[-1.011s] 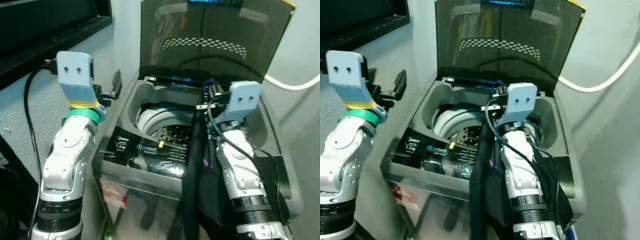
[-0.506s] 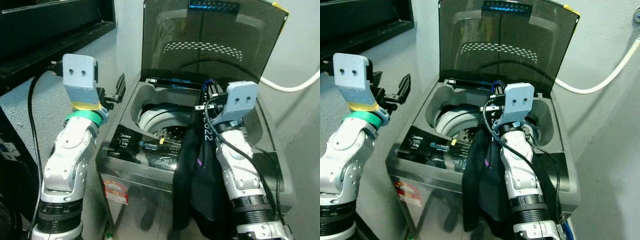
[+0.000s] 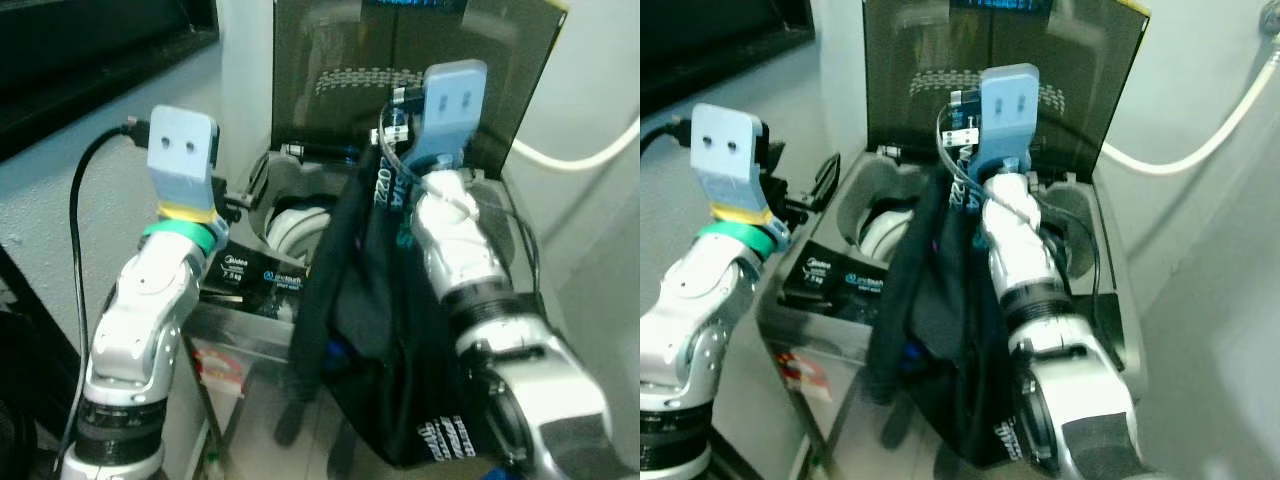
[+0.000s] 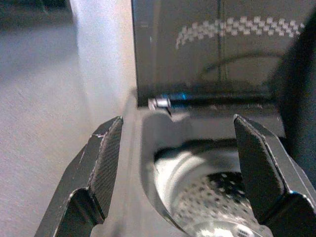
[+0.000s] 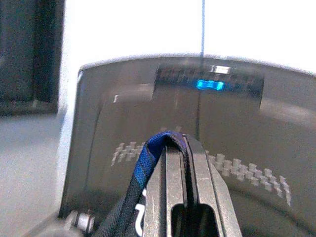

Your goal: Clothes washing

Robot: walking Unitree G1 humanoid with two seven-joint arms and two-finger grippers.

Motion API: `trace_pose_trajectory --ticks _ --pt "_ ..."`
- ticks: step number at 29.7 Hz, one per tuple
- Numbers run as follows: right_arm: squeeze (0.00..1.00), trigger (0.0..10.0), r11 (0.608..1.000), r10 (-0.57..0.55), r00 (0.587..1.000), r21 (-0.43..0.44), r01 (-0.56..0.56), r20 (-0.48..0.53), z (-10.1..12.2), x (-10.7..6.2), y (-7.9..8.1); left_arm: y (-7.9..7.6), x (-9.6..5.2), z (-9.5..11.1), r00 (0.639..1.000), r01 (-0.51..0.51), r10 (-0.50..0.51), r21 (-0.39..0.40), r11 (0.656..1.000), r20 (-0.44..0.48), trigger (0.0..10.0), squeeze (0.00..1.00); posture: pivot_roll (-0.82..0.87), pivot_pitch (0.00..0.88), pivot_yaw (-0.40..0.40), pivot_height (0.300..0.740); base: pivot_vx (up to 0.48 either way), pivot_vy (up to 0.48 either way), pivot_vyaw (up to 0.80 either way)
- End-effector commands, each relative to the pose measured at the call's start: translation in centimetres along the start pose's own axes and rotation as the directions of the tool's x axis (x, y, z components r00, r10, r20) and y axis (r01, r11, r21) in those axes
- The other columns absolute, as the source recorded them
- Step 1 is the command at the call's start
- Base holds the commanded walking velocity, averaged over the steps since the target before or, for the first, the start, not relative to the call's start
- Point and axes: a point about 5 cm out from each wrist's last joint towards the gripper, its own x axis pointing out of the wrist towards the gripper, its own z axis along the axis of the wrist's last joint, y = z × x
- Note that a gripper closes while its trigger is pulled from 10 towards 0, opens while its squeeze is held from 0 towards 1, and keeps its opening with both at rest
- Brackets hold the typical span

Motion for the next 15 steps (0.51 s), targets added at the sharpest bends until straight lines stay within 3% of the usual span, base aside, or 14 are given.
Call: trace_pose_trajectory --ticks 1,3,5,6,7,8,12,14,15 --pt "0.0 10.0 0.996 -0.086 0.991 0.024 0.084 0.101 2.6 1.3 -0.5 -0.3 -0.4 -0.1 1.0 0.0 0.0 -0.001 1.0 -0.016 10.0 0.0 0.09 0.198 0.0 0.74 0.0 0.0 0.0" --pt "0.0 10.0 0.993 -0.119 0.984 0.026 0.117 0.133 3.4 1.6 -0.7 -0.4 -0.6 -0.2 1.0 0.0 0.0 -0.004 1.0 -0.018 10.0 0.0 0.09 0.198 0.0 0.74 0.0 0.0 0.0" --pt "0.0 10.0 0.98 -0.17 0.97 -0.071 0.185 0.173 4.1 2.0 -1.0 -0.4 -1.0 -0.4 1.0 -0.004 0.004 -0.002 1.0 -0.031 10.0 0.0 0.1 0.208 -0.004 0.74 0.0 0.0 0.0" --pt "0.0 10.0 0.98 -0.144 0.981 -0.118 0.159 0.129 3.2 1.9 -0.9 -0.4 -1.2 -0.5 0.999 -0.001 0.001 0.004 1.0 -0.042 10.0 0.0 0.11 0.216 -0.006 0.74 0.0 0.0 0.0" --pt "0.0 10.0 0.977 -0.091 0.995 -0.192 0.097 0.039 1.0 1.2 -0.9 -0.4 -1.6 -0.5 0.998 0.009 -0.008 0.009 1.0 -0.055 10.0 0.0 0.12 0.225 -0.008 0.74 0.0 0.0 0.0" --pt "0.0 10.0 0.977 -0.091 0.995 -0.192 0.097 0.039 1.0 1.2 -0.9 -0.4 -1.6 -0.5 0.998 0.009 -0.008 0.009 1.0 -0.055 10.0 0.0 0.12 0.225 -0.008 0.74 0.0 0.0 0.0" --pt "0.0 10.0 0.952 -0.03 0.992 -0.307 -0.009 -0.123 -4.2 -1.8 -1.9 -0.2 -2.3 -0.3 0.993 0.077 -0.079 -0.027 0.997 -0.083 10.0 0.0 0.12 0.231 -0.002 0.74 0.0 0.0 0.0" --pt "0.0 10.0 0.952 -0.03 0.992 -0.307 -0.009 -0.123 -4.2 -1.8 -1.9 -0.2 -2.3 -0.3 0.993 0.077 -0.079 -0.027 0.997 -0.083 10.0 0.0 0.12 0.231 -0.002 0.74 0.0 0.0 0.0" --pt "0.0 10.0 0.937 0.017 0.989 -0.341 -0.068 -0.148 -5.1 -2.5 -2.1 -0.3 -2.7 -0.1 0.984 0.143 -0.147 -0.045 0.989 -0.098 10.0 0.0 0.12 0.227 0.01 0.74 0.0 0.0 0.0"
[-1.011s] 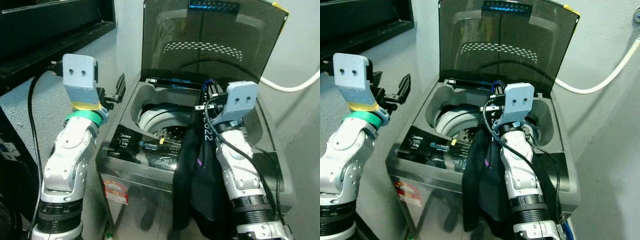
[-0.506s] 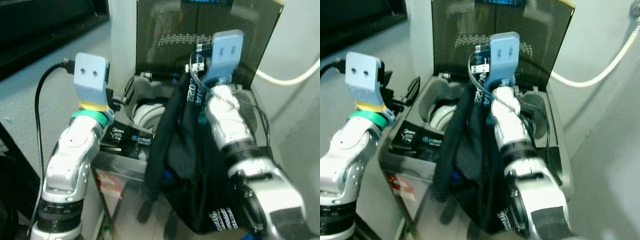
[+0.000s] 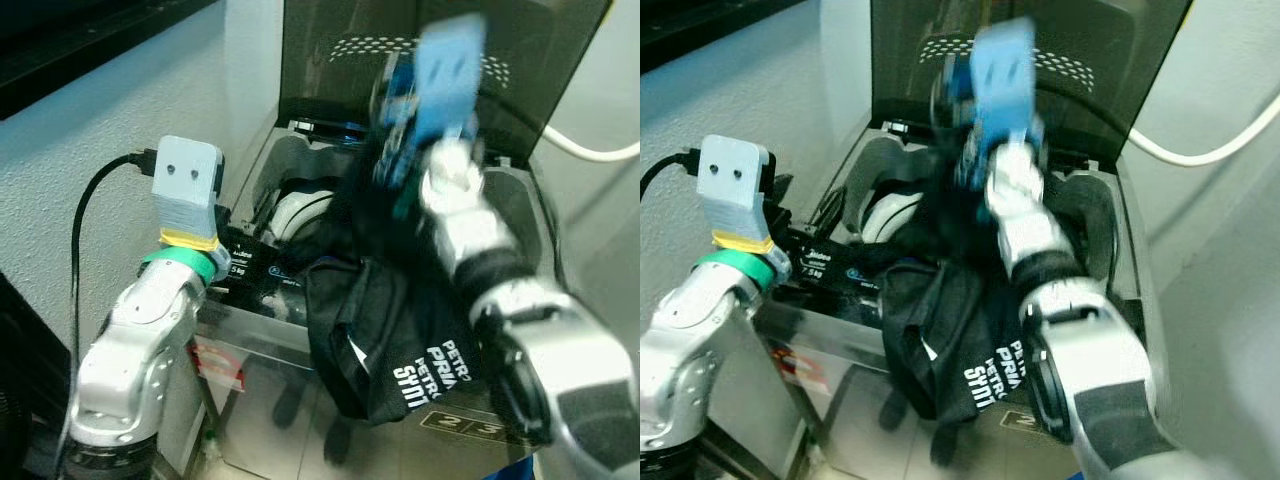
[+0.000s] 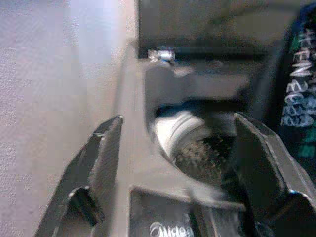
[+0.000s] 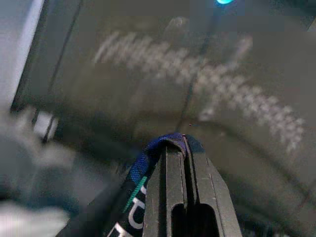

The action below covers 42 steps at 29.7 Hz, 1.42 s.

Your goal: Clothes washing

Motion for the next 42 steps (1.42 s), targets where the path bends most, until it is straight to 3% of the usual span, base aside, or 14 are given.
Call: trace_pose_trajectory --ticks 1,2,5,8,12,13,18,28,31,33,34,37,41,42 --pt "0.0 10.0 0.997 0.049 0.998 -0.055 -0.047 0.042 0.1 0.0 -0.4 -0.6 -0.7 0.0 0.994 0.101 -0.102 -0.026 0.995 -0.029 10.0 0.0 0.12 0.226 0.011 0.74 0.0 0.0 0.0" --pt "0.0 10.0 0.99 0.114 0.993 -0.093 -0.111 0.031 -0.9 -0.7 -0.4 -0.6 -1.2 0.3 0.986 0.16 -0.161 -0.029 0.987 -0.039 10.0 0.0 0.12 0.221 0.017 0.74 0.0 0.0 0.0" --pt "0.0 10.0 0.98 0.175 0.984 -0.105 -0.172 0.021 -1.8 -1.3 -0.3 -0.5 -1.6 0.5 0.977 0.206 -0.207 -0.036 0.978 -0.052 10.0 0.0 0.12 0.213 0.019 0.74 0.0 0.0 0.0" --pt "0.0 10.0 0.961 0.274 0.961 0.056 -0.272 -0.043 -4.1 -2.9 -0.8 0.2 -2.5 0.8 0.966 0.241 -0.242 -0.02 0.97 -0.092 10.0 0.0 0.12 0.204 0.02 0.74 0.0 0.0 0.0" --pt "0.0 10.0 0.956 0.28 0.955 0.117 -0.269 -0.095 -5.6 -3.9 -1.9 0.5 -3.1 0.2 0.958 0.249 -0.242 0.027 0.968 -0.152 10.0 0.0 0.12 0.187 0.022 0.74 0.0 0.0 0.0" --pt "1.0 10.0 0.949 0.306 0.946 0.12 -0.293 -0.104 -6.1 -4.4 -2.0 0.4 -3.3 0.0 0.955 0.258 -0.249 0.038 0.965 -0.164 10.0 0.0 0.11 0.175 0.02 0.74 0.0 0.0 0.0" --pt "1.0 10.0 0.929 0.316 0.947 0.222 -0.295 -0.062 -5.8 -4.8 -3.3 0.0 -3.2 -0.7 0.952 0.257 -0.242 0.061 0.964 -0.186 10.0 0.0 0.1 0.15 0.021 0.74 0.0 0.0 0.0" --pt "1.0 10.0 0.921 0.321 0.946 0.245 -0.301 -0.045 -5.5 -4.8 -3.7 -0.1 -3.2 -0.7 0.951 0.261 -0.246 0.058 0.964 -0.188 10.0 0.0 0.1 0.15 0.021 0.74 0.0 0.0 0.0" --pt "1.0 10.0 0.842 0.5 0.862 0.186 -0.507 0.087 -3.5 -5.3 -5.0 -0.7 -2.9 -1.7 0.948 0.276 -0.255 0.091 0.957 -0.193 10.0 0.0 0.1 0.127 0.007 0.74 0.0 0.0 0.0" --pt "1.0 10.0 0.828 0.521 0.847 0.178 -0.532 0.108 -3.3 -5.5 -5.1 -0.8 -2.9 -1.8 0.947 0.278 -0.257 0.095 0.956 -0.192 10.0 0.0 0.1 0.127 0.007 0.74 0.0 0.0 0.0" --pt "0.0 10.0 0.824 0.504 0.852 0.218 -0.524 0.143 -3.1 -6.0 -5.2 -1.3 -2.9 -1.7 0.94 0.309 -0.292 0.076 0.948 -0.177 10.0 0.0 0.1 0.123 0.009 0.74 0.0 0.0 0.0" --pt "0.0 10.0 0.811 0.413 0.885 0.356 -0.464 0.213 -2.7 -7.1 -5.4 -2.7 -3.0 -1.2 0.914 0.391 -0.383 0.038 0.92 -0.136 10.0 0.0 0.09 0.12 0.019 0.74 0.0 0.0 0.0" --pt "0.0 10.0 0.815 0.367 0.905 0.394 -0.425 0.216 -2.6 -7.3 -5.5 -3.0 -2.8 -1.0 0.904 0.415 -0.407 0.043 0.909 -0.128 10.0 0.0 0.08 0.119 0.028 0.74 0.0 0.0 0.0" --pt "0.0 10.0 0.799 0.375 0.9 0.415 -0.436 0.224 -2.5 -7.6 -5.5 -3.2 -2.8 -1.0 0.898 0.431 -0.422 0.047 0.901 -0.125 10.0 0.0 0.08 0.118 0.036 0.74 0.0 0.0 0.0"
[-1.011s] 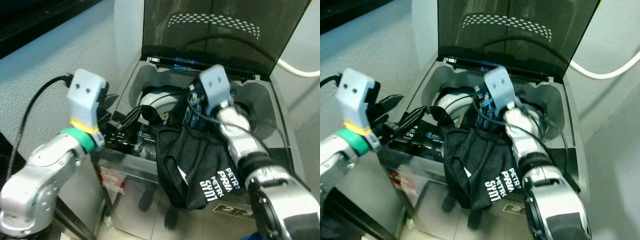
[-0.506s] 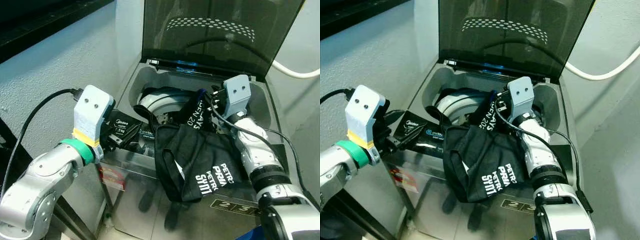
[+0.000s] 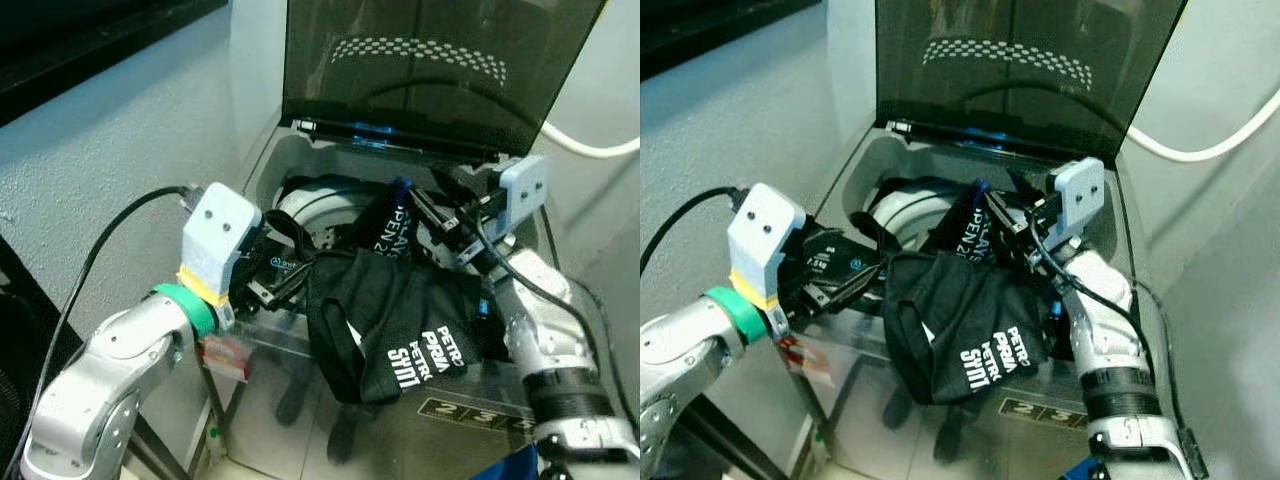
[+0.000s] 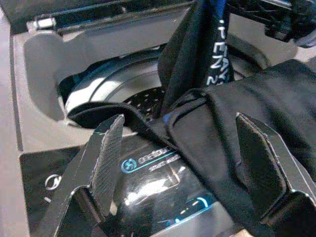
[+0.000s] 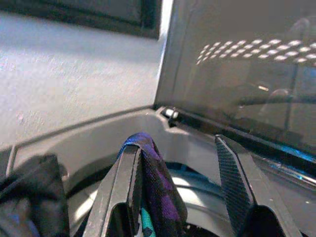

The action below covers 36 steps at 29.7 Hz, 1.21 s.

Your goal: Clothes washing

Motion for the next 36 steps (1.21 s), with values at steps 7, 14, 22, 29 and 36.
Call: trace_pose_trajectory --ticks 7,14,22,29,36 --pt "0.0 10.0 0.956 0.287 0.958 0.062 -0.286 0.002 1.7 -2.4 1.2 -1.4 0.1 1.0 0.987 0.154 -0.156 0.05 0.987 0.038 10.0 0.0 0.07 0.121 0.048 0.74 0.0 0.0 0.0" --pt "0.0 10.0 0.868 0.496 0.863 0.091 -0.488 -0.095 1.4 -4.2 3.0 -2.0 -0.8 1.0 0.977 0.21 -0.212 0.042 0.977 0.036 10.0 0.0 0.07 0.126 0.046 0.74 0.0 0.0 0.0" --pt "0.0 10.0 0.768 0.64 0.744 0.138 -0.625 -0.194 0.2 -5.2 6.0 -2.3 -1.4 0.7 0.97 0.24 -0.241 0.041 0.97 0.021 10.0 0.0 0.08 0.135 0.043 0.74 0.0 0.0 0.0" --pt "0.0 10.0 0.811 0.514 0.777 -0.087 -0.578 -0.364 -2.0 -4.1 5.6 -2.4 -1.3 0.9 0.97 0.24 -0.242 0.041 0.97 0.027 10.0 0.0 0.08 0.136 0.044 0.74 0.0 0.0 0.0" --pt "0.0 10.0 0.779 0.436 0.77 -0.234 -0.582 -0.466 -3.3 -3.8 5.8 -2.4 -1.1 1.0 0.969 0.242 -0.243 0.039 0.97 0.035 10.0 0.0 0.08 0.139 0.043 0.74 0.0 0.0 0.0"
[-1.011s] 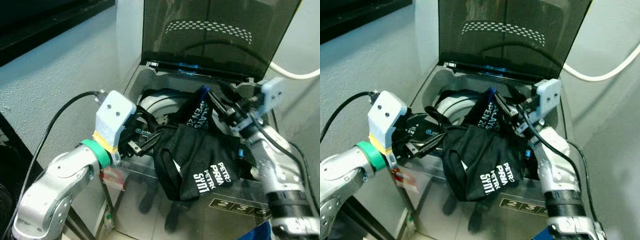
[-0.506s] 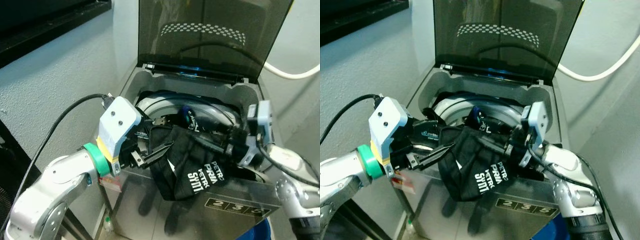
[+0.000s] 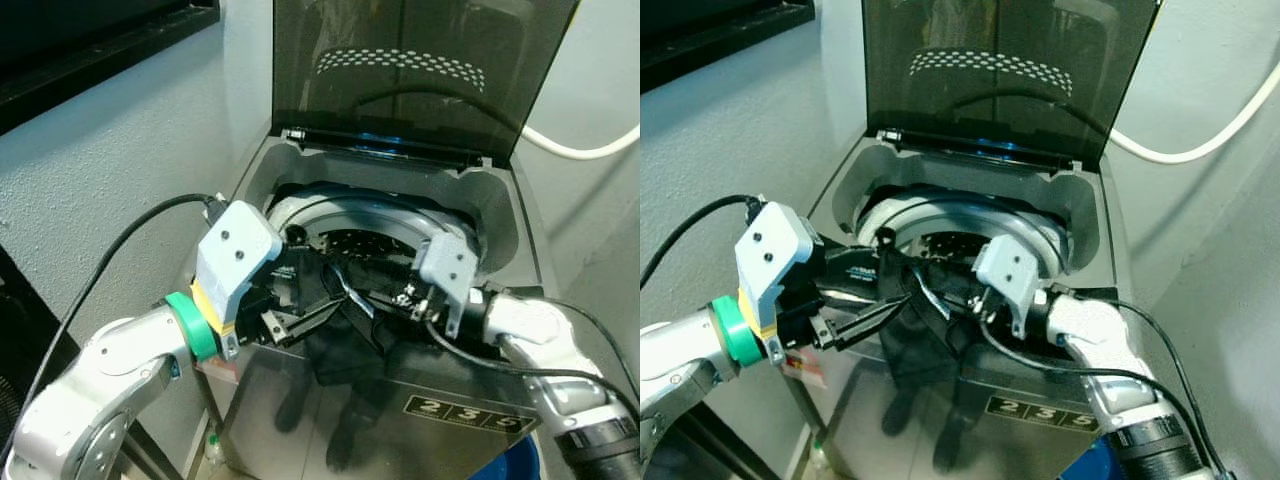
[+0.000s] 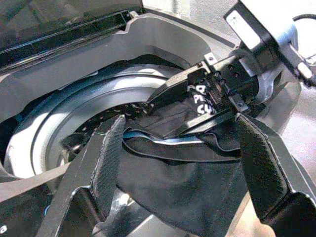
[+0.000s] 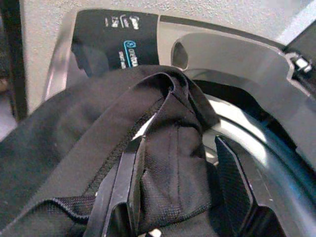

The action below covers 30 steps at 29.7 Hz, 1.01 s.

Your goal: Clothes washing

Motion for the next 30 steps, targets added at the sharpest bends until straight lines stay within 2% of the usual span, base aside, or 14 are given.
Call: trace_pose_trajectory --ticks 1,6,9,10,12,14,15,17,19,21,24,26,29,30 --pt "0.0 10.0 0.999 0.027 0.996 -0.032 -0.03 -0.088 -1.3 -0.1 0.6 -0.4 0.1 0.1 1.0 0.02 -0.02 0.001 1.0 0.005 10.0 0.0 0.08 0.141 0.044 0.74 0.0 0.0 0.0" --pt "0.0 10.0 0.999 0.004 0.995 -0.043 -0.008 -0.103 -1.7 0.0 0.4 -0.4 0.1 0.2 1.0 0.018 -0.018 0.0 1.0 0.007 10.0 0.0 0.08 0.141 0.042 0.74 0.0 0.0 0.0" --pt "0.0 10.0 0.971 -0.236 0.969 -0.046 0.233 -0.072 -1.3 1.1 -2.3 -0.4 0.2 0.2 1.0 0.016 -0.016 -0.004 1.0 0.01 10.0 0.0 0.08 0.141 0.042 0.74 0.0 0.0 0.0" --pt "0.0 10.0 0.971 -0.236 0.969 -0.046 0.233 -0.072 -1.3 1.1 -2.3 -0.4 0.2 0.2 1.0 0.016 -0.016 -0.004 1.0 0.01 10.0 0.0 0.08 0.141 0.042 0.74 0.0 0.0 0.0" --pt "0.0 10.0 0.912 -0.409 0.912 -0.019 0.409 -0.029 -0.6 1.9 -4.2 -0.4 0.4 0.2 1.0 0.018 -0.017 -0.008 1.0 0.015 10.0 0.0 0.07 0.146 0.043 0.74 0.0 0.0 0.0" --pt "0.0 10.0 0.856 -0.517 0.856 -0.022 0.517 -0.009 -0.2 2.6 -5.3 -0.4 0.4 0.2 1.0 0.016 -0.016 -0.008 1.0 0.02 10.0 0.0 0.07 0.147 0.043 0.74 0.0 0.0 0.0" --pt "0.0 10.0 0.832 -0.554 0.832 -0.033 0.553 -0.025 -0.2 2.8 -5.7 -0.3 0.5 0.3 1.0 0.014 -0.014 -0.009 1.0 0.022 10.0 0.0 0.07 0.147 0.043 0.74 0.0 0.0 0.0" --pt "0.0 10.0 0.75 -0.662 0.747 -0.046 0.66 -0.067 -0.5 3.0 -6.7 -0.3 0.6 0.3 1.0 0.009 -0.009 -0.01 1.0 0.026 10.0 0.0 0.07 0.15 0.042 0.74 0.0 0.0 0.0" --pt "0.0 10.0 0.712 -0.702 0.709 -0.041 0.701 -0.069 -0.5 3.0 -7.2 -0.3 0.6 0.3 1.0 0.007 -0.007 -0.009 1.0 0.027 10.0 0.0 0.08 0.15 0.04 0.74 0.0 0.0 0.0" --pt "0.0 10.0 0.701 -0.713 0.699 -0.032 0.713 -0.054 -0.4 3.0 -7.4 -0.4 0.7 0.3 1.0 0.006 -0.006 -0.008 1.0 0.027 10.0 0.0 0.08 0.15 0.039 0.74 0.0 0.0 0.0" --pt "0.0 10.0 0.637 -0.77 0.637 0.025 0.771 -0.033 0.1 2.4 -8.3 -0.4 0.7 0.3 1.0 0.001 0.0 -0.008 1.0 0.025 10.0 0.0 0.08 0.151 0.039 0.74 0.0 0.0 0.0" --pt "0.0 10.0 0.577 -0.814 0.581 0.121 0.808 0.006 0.7 1.6 -9.2 -0.3 0.7 0.2 1.0 -0.005 0.005 -0.011 1.0 0.025 10.0 0.0 0.08 0.152 0.038 0.74 0.0 0.0 0.0" --pt "0.0 10.0 0.557 -0.827 0.561 0.186 0.81 0.034 1.1 1.2 -9.6 -0.3 0.6 0.2 1.0 -0.007 0.007 -0.011 1.0 0.024 10.0 0.0 0.07 0.152 0.039 0.74 0.0 0.0 0.0" --pt "0.0 10.0 0.562 -0.82 0.569 0.276 0.78 0.06 1.4 1.0 -9.7 -0.2 0.6 0.1 1.0 -0.011 0.011 -0.013 1.0 0.025 10.0 0.0 0.07 0.15 0.04 0.74 0.0 0.0 0.0"
